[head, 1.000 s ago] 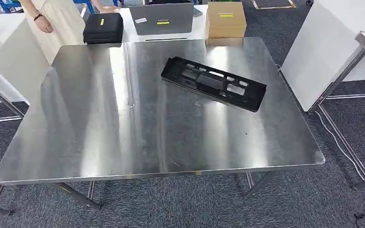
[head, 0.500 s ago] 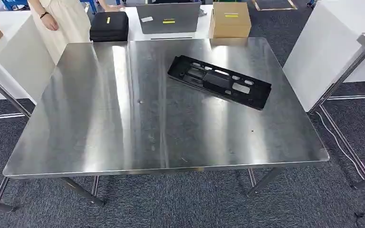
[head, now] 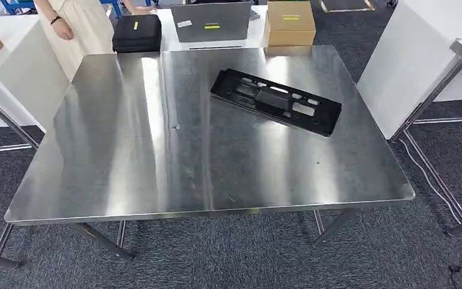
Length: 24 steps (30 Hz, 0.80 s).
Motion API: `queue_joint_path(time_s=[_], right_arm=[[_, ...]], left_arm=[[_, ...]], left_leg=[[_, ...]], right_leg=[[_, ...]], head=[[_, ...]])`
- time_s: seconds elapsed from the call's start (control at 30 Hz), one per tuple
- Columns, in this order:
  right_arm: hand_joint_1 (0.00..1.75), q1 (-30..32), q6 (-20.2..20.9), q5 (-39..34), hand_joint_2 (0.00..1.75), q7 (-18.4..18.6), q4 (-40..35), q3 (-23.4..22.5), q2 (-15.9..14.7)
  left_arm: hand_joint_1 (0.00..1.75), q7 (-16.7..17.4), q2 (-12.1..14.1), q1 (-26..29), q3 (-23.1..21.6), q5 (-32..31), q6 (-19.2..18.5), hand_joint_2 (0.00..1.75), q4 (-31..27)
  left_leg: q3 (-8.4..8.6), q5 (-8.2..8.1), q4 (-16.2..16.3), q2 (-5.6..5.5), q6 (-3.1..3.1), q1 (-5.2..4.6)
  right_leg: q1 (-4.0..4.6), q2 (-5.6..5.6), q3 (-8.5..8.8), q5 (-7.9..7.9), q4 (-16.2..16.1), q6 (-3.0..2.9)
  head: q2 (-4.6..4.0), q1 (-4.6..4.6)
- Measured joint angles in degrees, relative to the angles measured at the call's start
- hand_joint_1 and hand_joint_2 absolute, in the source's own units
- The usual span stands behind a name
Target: Take the parts from the cabinet and place them on the table.
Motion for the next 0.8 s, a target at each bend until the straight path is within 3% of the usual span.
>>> queue_joint_path(time_s=[0.07,0.1,0.13,0.17,0.2,0.23,0.27,0.3,0.33,0.37,0.43,0.47,0.5,0.53,0.6,0.63,0.73,0.8], right_arm=[[0.00,-0.1,-1.2,0.2,0.00,-1.0,0.0,-2.9,0.3],[0.00,-0.1,-2.0,0.7,0.00,-1.3,0.0,-4.2,0.5],[0.00,-0.1,-2.8,1.4,0.00,-1.8,0.0,-5.5,0.3],[0.00,-0.1,-3.4,1.9,0.00,-2.3,0.0,-6.6,0.6],[0.00,-0.1,-3.6,2.7,0.00,-3.0,0.0,-7.9,0.4],[0.00,-0.2,-3.8,3.1,0.00,-3.5,0.0,-9.2,0.2],[0.00,-0.2,-4.0,3.7,0.00,-4.1,0.0,-10.6,0.0],[0.00,-0.1,-4.2,4.4,0.00,-4.8,0.0,-12.0,-0.2],[0.00,-0.2,-4.3,4.9,0.00,-5.4,0.0,-13.4,-0.2],[0.00,-0.2,-4.6,5.3,0.00,-6.6,0.0,-15.1,-0.2],[0.00,-0.2,-5.7,4.8,0.00,-11.0,0.0,-18.7,0.0],[0.00,-0.4,-5.7,5.0,0.00,-13.1,0.0,-20.8,-0.2],[0.00,-0.3,-5.2,5.7,0.00,-14.7,0.0,-22.6,0.9],[0.00,-0.3,-3.9,6.3,0.00,-15.2,0.0,-24.5,1.2],[0.00,-0.3,-1.6,6.6,0.00,-15.6,0.0,-27.6,4.1],[0.00,-0.3,-0.4,6.8,0.00,-15.8,0.0,-29.0,5.6],[0.00,-0.3,4.1,7.1,0.00,-16.0,0.0,-33.1,11.8],[0.00,-0.3,6.7,7.1,0.00,-16.1,-0.1,-34.9,16.1]], left_arm=[[0.00,0.0,-0.1,0.0,0.5,0.0,0.1,0.00,0.0],[0.00,0.0,-0.2,0.0,0.7,0.0,0.2,0.00,0.0],[0.00,0.0,-0.2,0.0,0.7,0.0,0.3,0.00,0.0],[0.00,0.0,-0.5,0.0,0.9,0.0,0.5,0.00,0.0],[0.00,0.1,-0.5,0.0,1.1,0.0,0.6,0.00,0.0],[0.00,0.1,-0.5,0.0,1.4,0.0,0.6,0.00,0.0],[0.00,0.1,-0.6,0.0,1.6,0.0,0.6,0.00,0.0],[0.00,0.2,-0.7,0.0,1.7,-0.2,0.6,0.00,0.0],[0.00,0.2,-0.8,0.1,1.9,-0.2,0.6,0.00,0.0],[0.00,0.3,-0.8,0.1,2.1,-0.4,0.6,0.00,0.0],[0.00,0.3,-0.8,0.0,2.1,-0.9,0.6,0.00,0.0],[0.00,0.3,-0.7,0.0,2.1,-1.1,0.6,0.00,0.0],[0.00,0.3,-0.9,-0.1,2.2,-1.2,0.6,0.00,0.0],[0.00,0.3,-0.8,-0.1,2.3,-1.3,0.6,0.00,0.0],[0.00,0.3,-0.8,-0.1,2.3,-1.3,0.6,0.00,0.0],[0.00,0.3,-0.8,-0.1,2.4,-1.5,0.6,0.00,0.0],[0.00,0.3,-0.7,-0.1,2.7,-1.9,0.5,0.00,0.0],[0.00,0.3,-0.7,-0.1,2.9,-2.3,0.4,0.00,0.0]], left_leg=[[-0.48,0.03,0.1,0.02,0.27,-0.44],[-0.42,0.50,-0.6,0.03,0.83,-0.52],[0.21,1.50,-2.0,0.23,1.34,-0.10],[0.24,1.79,-2.3,0.27,1.76,-0.31],[0.02,1.92,-2.3,0.32,1.96,-0.35],[-0.10,1.97,-2.3,0.35,2.03,-0.35],[-0.32,2.02,-2.2,0.36,2.09,-0.37],[-0.47,2.09,-2.2,0.37,2.11,-0.47],[-0.51,2.09,-2.1,0.37,2.09,-0.54],[-0.54,2.07,-1.8,0.37,2.06,-0.55],[-0.78,1.67,-0.9,0.34,1.57,-0.47],[-0.94,1.40,-0.4,0.31,1.17,-0.75],[-1.21,1.04,0.2,0.24,0.92,-1.09],[-1.30,0.78,0.2,0.19,1.13,-1.55],[-1.33,1.16,0.0,0.09,3.44,-1.89],[-1.37,1.20,0.0,0.10,4.21,-1.98],[-1.50,1.64,-0.1,0.09,4.32,-1.97],[-1.43,1.85,-0.2,0.08,3.94,-1.92]], right_leg=[[-0.23,-0.01,-0.19,0.37,-0.4,0.93],[-0.01,0.01,-0.10,0.64,-0.8,1.40],[-0.04,-0.08,-0.59,0.12,0.2,1.49],[-0.04,-0.06,-1.34,-1.24,1.8,1.03],[-0.03,-0.04,-3.23,-3.53,5.9,0.40],[-0.04,-0.04,-5.28,-5.47,10.3,0.18],[0.03,-0.01,-7.28,-7.12,14.7,0.30],[0.08,-0.01,-8.32,-7.62,17.2,0.76],[-0.06,-0.03,-7.81,-6.99,16.4,1.33],[-0.16,-0.04,-5.73,-5.37,12.9,2.07],[-0.58,-0.09,0.07,-1.48,2.2,3.47],[-0.63,-0.14,0.82,-1.75,0.4,3.04],[0.24,-0.01,0.65,-1.27,-0.3,2.22],[-0.49,0.01,0.62,-1.22,-0.1,1.64],[-0.61,-0.05,0.65,-1.19,-0.1,1.66],[-0.59,-0.03,0.67,-1.09,-0.1,1.54],[-0.44,-0.03,0.68,-0.94,0.0,1.28],[-0.35,-0.03,0.63,-0.94,0.0,1.27]], head=[[0.00,-0.02],[0.00,-0.04],[0.00,0.13],[0.00,0.02],[0.00,0.44],[0.00,0.57],[0.00,0.55],[0.00,0.70],[0.00,0.70],[0.00,0.68],[0.00,0.74],[0.00,0.76],[0.00,0.72],[0.00,0.77],[0.00,0.17],[0.00,0.15],[0.00,0.17],[0.00,0.09]])
